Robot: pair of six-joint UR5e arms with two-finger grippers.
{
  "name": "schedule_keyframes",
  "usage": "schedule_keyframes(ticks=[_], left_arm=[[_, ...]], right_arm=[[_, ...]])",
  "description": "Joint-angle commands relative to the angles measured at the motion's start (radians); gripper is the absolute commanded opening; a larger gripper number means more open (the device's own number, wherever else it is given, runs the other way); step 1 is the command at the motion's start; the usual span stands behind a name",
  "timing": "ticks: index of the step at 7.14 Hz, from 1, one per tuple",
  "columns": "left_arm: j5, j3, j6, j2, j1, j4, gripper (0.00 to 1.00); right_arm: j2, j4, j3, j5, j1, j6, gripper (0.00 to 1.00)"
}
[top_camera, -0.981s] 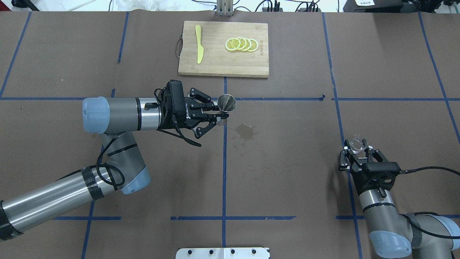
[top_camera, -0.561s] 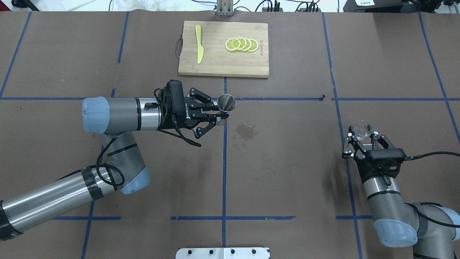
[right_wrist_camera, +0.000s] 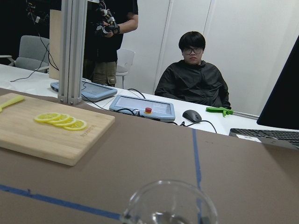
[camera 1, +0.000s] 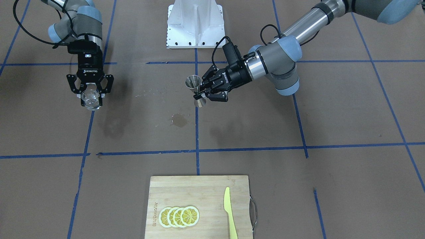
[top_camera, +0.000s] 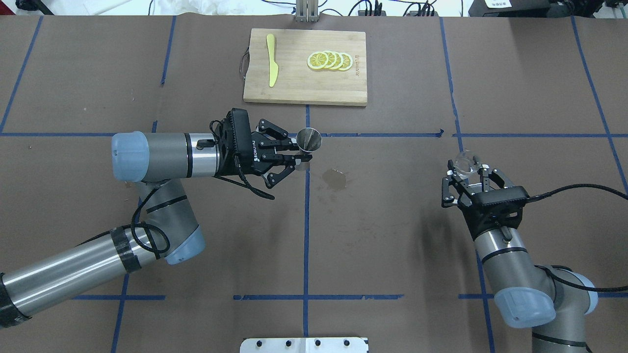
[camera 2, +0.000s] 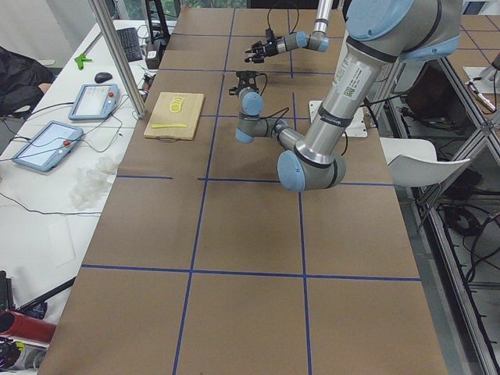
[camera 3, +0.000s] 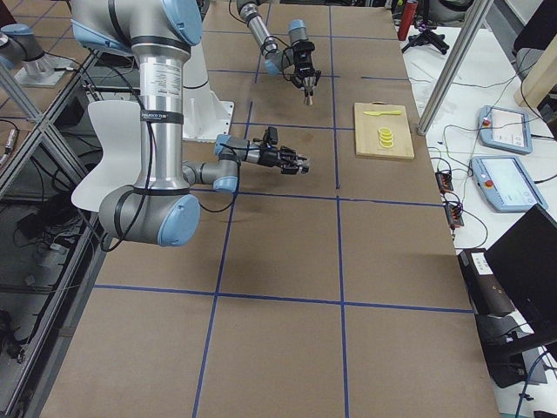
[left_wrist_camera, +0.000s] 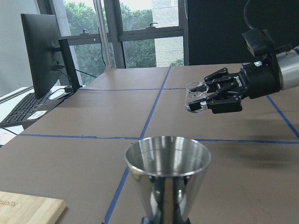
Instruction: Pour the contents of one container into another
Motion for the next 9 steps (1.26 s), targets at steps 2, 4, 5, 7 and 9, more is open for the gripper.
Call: schedule_keyframes(ticks=[2,4,5,7,9], left_arm=[[0.0,0.003,0.0,0.001,0.0,0.002,0.0],[0.002,0.003,0.002,0.016,0.001,0.003,0.0],[0.002,0.003,0.002,0.015,0.003,0.005,0.0],[0.002,0.003,0.002,0.015,0.003,0.006,0.0],[0.002,0.003,0.002,0.013,0.005,0.008,0.0]], right_arm=[[0.1,-0.036,0.039,0.152,0.084,-0.184,0.0],[0.17,-0.097,0.103,0.153,0.087,-0.308,0.0],[0.236,-0.296,0.17,0.153,0.087,-0.308,0.0],[0.406,-0.702,0.254,0.153,0.082,-0.308,0.0],[0.45,-0.832,0.246,0.148,0.073,-0.308,0.0]])
